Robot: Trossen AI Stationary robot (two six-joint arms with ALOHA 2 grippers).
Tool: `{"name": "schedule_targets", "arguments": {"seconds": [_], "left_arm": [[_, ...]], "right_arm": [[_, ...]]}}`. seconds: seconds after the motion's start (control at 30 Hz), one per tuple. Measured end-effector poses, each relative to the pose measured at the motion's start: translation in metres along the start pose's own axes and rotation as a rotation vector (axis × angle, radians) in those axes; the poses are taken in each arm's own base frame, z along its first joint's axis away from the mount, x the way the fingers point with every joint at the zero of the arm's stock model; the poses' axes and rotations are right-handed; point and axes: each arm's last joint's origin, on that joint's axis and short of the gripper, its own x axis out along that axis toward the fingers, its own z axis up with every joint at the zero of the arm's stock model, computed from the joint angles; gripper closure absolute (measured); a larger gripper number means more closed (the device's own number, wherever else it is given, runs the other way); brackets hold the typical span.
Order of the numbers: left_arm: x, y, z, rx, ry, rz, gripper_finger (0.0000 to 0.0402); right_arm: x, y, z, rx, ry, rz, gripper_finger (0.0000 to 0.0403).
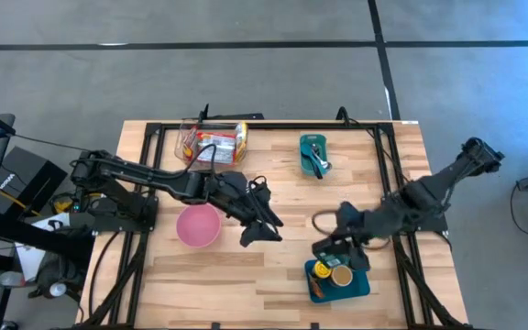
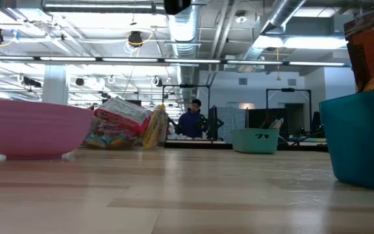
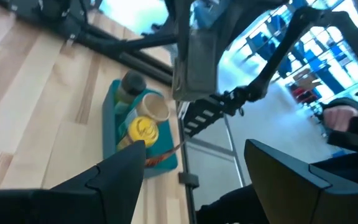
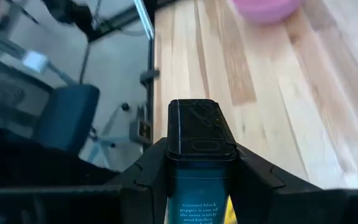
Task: Pick & Place Food Item
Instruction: Put the black seasoning can into the blue bin
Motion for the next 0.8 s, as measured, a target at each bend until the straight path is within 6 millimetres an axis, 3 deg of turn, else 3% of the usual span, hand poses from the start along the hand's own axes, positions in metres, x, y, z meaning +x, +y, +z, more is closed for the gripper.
{"name": "schedule_targets", "arguments": {"seconds": [0.3, 0.63, 0.8], "left_arm": [[0.0, -0.005, 0.007, 0.016, -0.074, -0.051, 0.0131], [-0.001, -0.008, 0.011, 0.027, -0.11, -0.077, 0.0131], [-0.001, -0.008, 0.011, 0.028, -0.113, -0.079, 0.0131]], "right_arm": [[-0.013, 0.031, -0.05, -0.173, 0.053, -0.086, 0.0282], [-0.043, 0.06, -0.094, -0.304, -0.08, -0.066, 0.0282], [-0.043, 0.069, -0.111, -0.346, -0.147, -0.108, 0.0282]]}}
